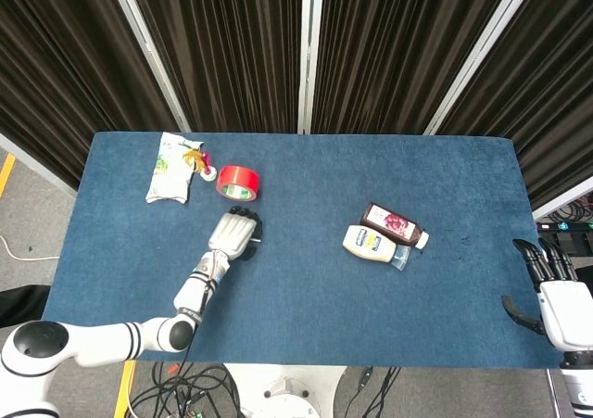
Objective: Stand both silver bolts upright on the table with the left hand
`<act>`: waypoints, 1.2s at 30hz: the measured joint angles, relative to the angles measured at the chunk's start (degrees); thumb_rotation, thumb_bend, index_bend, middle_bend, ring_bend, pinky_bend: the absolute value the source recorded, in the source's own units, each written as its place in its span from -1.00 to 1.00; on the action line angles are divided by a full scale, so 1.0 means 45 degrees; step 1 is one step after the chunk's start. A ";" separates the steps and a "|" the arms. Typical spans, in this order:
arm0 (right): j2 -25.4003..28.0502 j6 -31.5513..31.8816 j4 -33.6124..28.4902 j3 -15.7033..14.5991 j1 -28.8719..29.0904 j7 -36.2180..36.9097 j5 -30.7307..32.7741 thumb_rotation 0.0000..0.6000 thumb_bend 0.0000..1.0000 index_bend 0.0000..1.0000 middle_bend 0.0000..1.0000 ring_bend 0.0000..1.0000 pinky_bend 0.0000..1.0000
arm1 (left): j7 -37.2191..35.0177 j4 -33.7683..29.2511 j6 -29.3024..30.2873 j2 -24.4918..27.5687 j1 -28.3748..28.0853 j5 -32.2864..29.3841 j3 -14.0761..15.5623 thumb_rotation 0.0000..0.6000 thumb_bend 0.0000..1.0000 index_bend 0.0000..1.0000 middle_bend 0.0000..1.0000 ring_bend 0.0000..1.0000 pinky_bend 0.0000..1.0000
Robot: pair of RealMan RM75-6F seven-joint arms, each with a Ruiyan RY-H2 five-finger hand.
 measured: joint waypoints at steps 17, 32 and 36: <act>0.0014 0.0056 0.0007 0.0022 -0.0145 0.0087 0.0035 1.00 -0.57 -0.94 -0.76 -1.00 -1.00 | -0.0218 0.0727 0.0250 -0.0502 -0.0222 -0.0047 0.0072 1.00 -0.27 0.05 -0.46 -0.66 -0.72; -0.0048 0.0058 0.0092 0.0034 -0.0164 0.0224 -0.0083 1.00 -0.57 -0.94 -0.75 -1.00 -1.00 | -0.2052 -0.0376 0.0541 0.0330 0.0284 0.0657 -0.0399 1.00 -0.27 0.05 -0.46 -0.66 -0.73; -0.0032 0.0102 0.0075 0.0049 -0.0190 0.0223 -0.0087 1.00 -0.57 -0.94 -0.75 -1.00 -1.00 | -0.2542 -0.0326 0.0412 0.0378 0.0385 0.0679 -0.0481 1.00 -0.27 0.04 -0.46 -0.66 -0.73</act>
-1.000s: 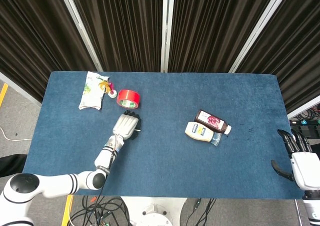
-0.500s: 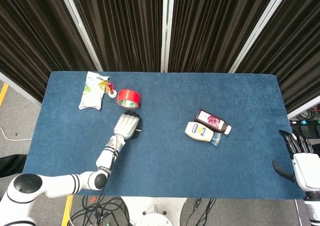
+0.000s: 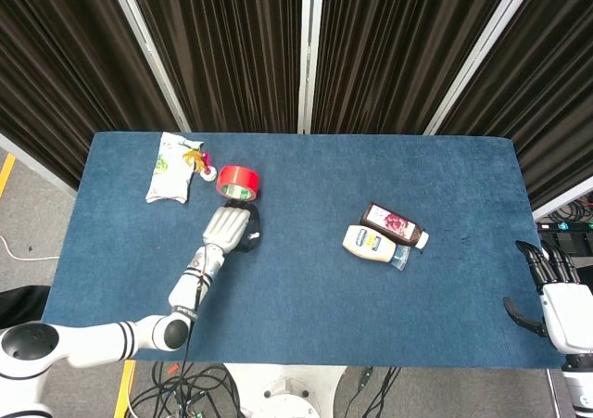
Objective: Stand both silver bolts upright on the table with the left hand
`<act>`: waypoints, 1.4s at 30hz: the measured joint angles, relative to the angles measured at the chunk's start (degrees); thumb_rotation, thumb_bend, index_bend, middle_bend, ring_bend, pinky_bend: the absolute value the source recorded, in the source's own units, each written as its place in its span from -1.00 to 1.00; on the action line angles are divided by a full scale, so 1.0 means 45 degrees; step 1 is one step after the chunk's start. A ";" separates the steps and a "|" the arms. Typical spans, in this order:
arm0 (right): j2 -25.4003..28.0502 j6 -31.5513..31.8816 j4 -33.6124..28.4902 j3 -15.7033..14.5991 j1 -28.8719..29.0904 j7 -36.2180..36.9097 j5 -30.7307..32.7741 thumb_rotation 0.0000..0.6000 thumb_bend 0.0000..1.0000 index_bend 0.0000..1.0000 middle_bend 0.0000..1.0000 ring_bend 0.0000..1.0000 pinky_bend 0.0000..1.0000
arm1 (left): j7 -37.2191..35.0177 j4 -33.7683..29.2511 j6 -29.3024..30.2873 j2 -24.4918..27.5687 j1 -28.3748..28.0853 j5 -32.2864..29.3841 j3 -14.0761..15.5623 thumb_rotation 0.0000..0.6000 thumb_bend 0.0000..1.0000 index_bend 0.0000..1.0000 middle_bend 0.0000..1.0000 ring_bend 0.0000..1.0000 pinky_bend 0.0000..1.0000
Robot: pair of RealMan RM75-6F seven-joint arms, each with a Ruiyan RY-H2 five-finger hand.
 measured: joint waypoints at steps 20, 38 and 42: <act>-0.0019 -0.0098 0.0008 0.0016 0.0025 0.0029 -0.0025 1.00 -0.57 -0.94 -0.74 -1.00 -1.00 | -0.0862 0.0621 -0.0123 -0.0110 0.0276 0.0501 0.0196 0.96 -0.27 -0.06 -0.46 -0.66 -0.73; -0.0017 -0.0220 0.0216 0.0065 0.0141 0.0267 -0.0082 1.00 -0.57 -0.94 -0.74 -1.00 -1.00 | -0.0730 -0.0969 0.1331 0.1095 0.1195 0.1284 0.0600 0.94 -0.32 -0.20 -0.49 -0.73 -0.77; -0.0062 -0.0260 0.0310 0.0079 0.0198 0.0363 -0.0114 1.00 -0.57 -0.94 -0.74 -1.00 -1.00 | -0.0933 -0.1886 0.2285 0.1910 0.2107 0.1602 0.0900 0.94 -0.35 -0.14 -0.49 -0.73 -0.77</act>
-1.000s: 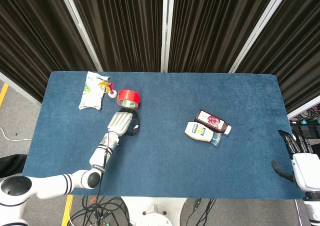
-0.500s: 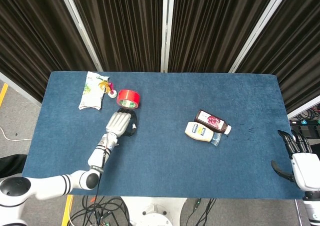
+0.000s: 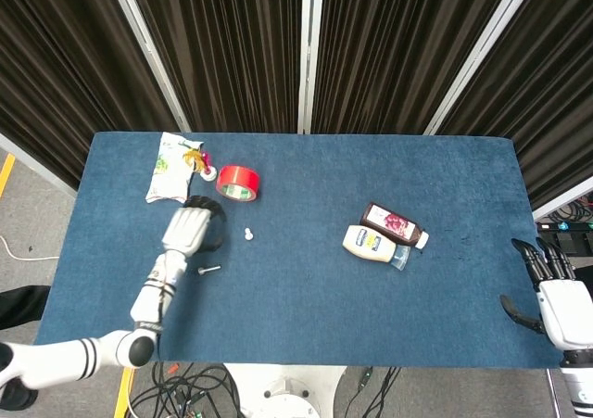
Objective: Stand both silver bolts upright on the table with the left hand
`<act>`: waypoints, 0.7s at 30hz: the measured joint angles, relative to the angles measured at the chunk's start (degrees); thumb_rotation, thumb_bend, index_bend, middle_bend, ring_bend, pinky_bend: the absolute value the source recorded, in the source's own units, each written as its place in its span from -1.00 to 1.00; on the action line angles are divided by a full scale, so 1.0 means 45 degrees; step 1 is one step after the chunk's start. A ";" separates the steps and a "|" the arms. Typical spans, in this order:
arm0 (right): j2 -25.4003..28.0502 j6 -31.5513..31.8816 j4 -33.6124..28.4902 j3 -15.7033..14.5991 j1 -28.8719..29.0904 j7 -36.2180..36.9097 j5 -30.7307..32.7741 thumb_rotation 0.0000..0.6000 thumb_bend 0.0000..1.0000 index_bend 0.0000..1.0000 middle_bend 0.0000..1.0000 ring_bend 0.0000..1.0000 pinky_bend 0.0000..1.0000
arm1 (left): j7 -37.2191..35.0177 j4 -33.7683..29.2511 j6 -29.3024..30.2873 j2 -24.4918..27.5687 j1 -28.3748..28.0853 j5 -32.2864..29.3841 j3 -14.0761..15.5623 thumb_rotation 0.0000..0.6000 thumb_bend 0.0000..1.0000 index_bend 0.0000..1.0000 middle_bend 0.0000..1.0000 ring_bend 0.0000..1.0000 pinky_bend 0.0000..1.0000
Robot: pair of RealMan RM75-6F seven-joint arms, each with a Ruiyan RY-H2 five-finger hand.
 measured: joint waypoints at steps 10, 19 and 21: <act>-0.0014 -0.0137 0.0027 0.0019 0.0158 0.0010 -0.0090 1.00 -0.57 -0.94 -0.74 -1.00 -1.00 | 0.1359 -0.1432 0.0844 0.0371 0.0910 0.0404 0.1254 0.94 -0.40 -0.04 -0.49 -0.73 -0.81; 0.0001 -0.0173 0.0005 -0.0013 0.0152 0.0013 -0.0032 1.00 -0.57 -0.94 -0.74 -1.00 -1.00 | 0.2658 -0.1297 0.0958 -0.0277 0.1012 0.0479 0.1624 0.94 -0.40 0.00 -0.49 -0.73 -0.82; 0.0004 -0.0190 -0.0003 -0.0019 0.0158 0.0005 -0.0023 1.00 -0.57 -0.94 -0.74 -1.00 -1.00 | 0.3003 -0.1154 0.1049 -0.0445 0.1047 0.0459 0.1684 0.93 -0.40 0.00 -0.49 -0.73 -0.83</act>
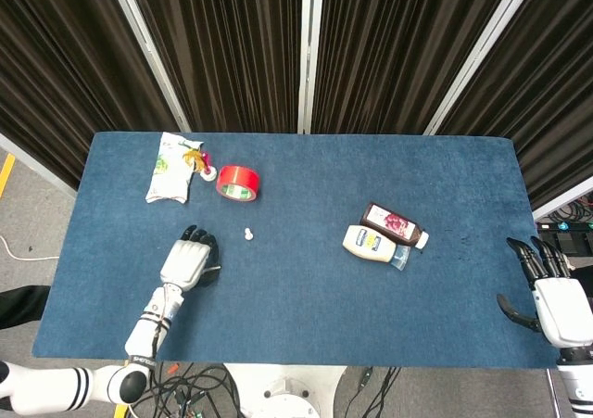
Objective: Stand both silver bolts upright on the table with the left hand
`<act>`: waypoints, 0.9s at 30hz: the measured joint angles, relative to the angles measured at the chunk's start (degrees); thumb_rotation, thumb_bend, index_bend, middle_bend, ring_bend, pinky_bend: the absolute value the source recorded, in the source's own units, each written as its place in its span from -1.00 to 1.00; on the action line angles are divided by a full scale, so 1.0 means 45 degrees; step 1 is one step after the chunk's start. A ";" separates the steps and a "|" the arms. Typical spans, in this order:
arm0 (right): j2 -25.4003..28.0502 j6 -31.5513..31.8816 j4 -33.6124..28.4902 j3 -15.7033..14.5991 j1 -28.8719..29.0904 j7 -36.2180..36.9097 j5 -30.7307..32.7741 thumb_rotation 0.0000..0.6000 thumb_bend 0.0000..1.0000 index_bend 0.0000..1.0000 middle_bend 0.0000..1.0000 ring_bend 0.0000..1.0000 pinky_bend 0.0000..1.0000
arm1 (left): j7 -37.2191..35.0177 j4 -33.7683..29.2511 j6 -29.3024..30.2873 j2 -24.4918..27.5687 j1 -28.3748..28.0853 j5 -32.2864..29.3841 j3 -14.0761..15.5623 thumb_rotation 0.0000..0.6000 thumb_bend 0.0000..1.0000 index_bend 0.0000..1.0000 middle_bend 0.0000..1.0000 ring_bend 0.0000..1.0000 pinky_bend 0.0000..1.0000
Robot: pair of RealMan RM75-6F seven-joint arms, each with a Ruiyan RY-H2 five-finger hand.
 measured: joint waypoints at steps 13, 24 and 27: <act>0.0000 0.0035 -0.0070 -0.0007 0.0007 -0.0085 -0.0015 1.00 -0.57 -0.94 -0.74 -1.00 -1.00 | 0.0208 0.0331 -0.0267 -0.0427 0.0188 -0.0503 -0.0256 0.94 -0.40 0.01 -0.49 -0.73 -0.83; 0.0013 0.0072 -0.0086 -0.0028 -0.0034 -0.0087 0.0016 1.00 -0.57 -0.94 -0.74 -1.00 -1.00 | 0.0344 0.0476 -0.0658 -0.0627 0.0063 -0.0776 -0.0482 0.94 -0.34 0.06 -0.49 -0.73 -0.83; 0.0017 0.0069 -0.0084 -0.0021 -0.0030 -0.0078 0.0029 1.00 -0.57 -0.94 -0.73 -1.00 -1.00 | 0.0347 0.0500 -0.0688 -0.0620 0.0075 -0.0810 -0.0502 0.94 -0.29 0.09 -0.49 -0.73 -0.83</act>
